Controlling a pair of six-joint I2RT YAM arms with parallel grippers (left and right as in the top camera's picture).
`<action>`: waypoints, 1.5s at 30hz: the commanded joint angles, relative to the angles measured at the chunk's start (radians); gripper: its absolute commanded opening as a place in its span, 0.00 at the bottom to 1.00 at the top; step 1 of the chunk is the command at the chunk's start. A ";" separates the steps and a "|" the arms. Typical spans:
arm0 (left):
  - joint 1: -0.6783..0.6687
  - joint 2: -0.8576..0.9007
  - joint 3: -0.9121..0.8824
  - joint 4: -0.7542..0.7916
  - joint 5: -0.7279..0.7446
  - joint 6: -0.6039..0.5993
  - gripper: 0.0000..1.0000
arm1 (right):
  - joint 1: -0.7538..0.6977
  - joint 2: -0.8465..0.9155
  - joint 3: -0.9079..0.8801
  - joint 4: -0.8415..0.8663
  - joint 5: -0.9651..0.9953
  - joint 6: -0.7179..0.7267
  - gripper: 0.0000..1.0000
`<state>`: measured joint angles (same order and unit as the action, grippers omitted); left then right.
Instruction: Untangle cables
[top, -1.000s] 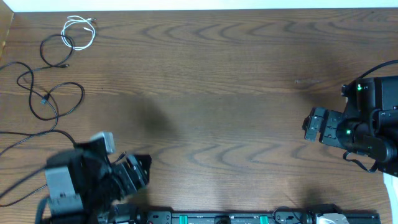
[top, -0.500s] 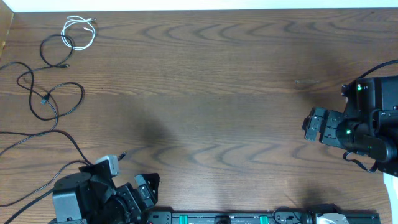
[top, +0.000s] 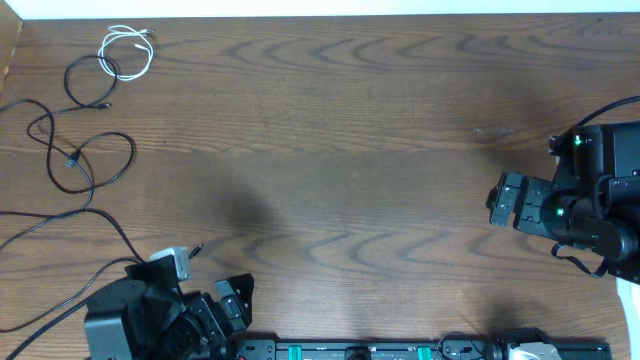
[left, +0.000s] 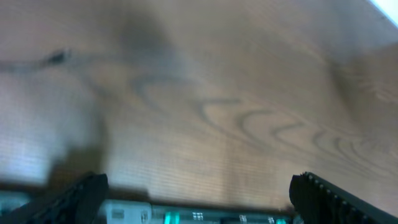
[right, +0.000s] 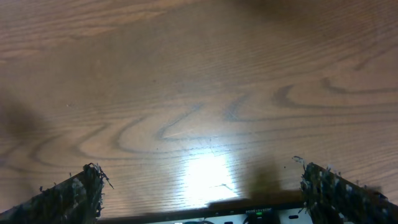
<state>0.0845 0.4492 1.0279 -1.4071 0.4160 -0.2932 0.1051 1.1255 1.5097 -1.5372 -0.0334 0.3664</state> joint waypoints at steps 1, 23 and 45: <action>-0.045 -0.065 -0.067 0.122 -0.005 0.082 0.98 | -0.006 0.000 0.005 -0.001 0.005 0.006 0.99; -0.088 -0.415 -0.759 1.279 -0.011 0.208 0.98 | -0.006 0.000 0.005 -0.001 0.005 0.006 0.99; -0.088 -0.448 -0.972 1.492 -0.278 0.208 0.98 | -0.006 0.000 0.005 -0.001 0.005 0.006 0.99</action>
<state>0.0013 0.0116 0.0742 0.0715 0.1825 -0.0998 0.1051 1.1255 1.5097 -1.5372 -0.0334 0.3664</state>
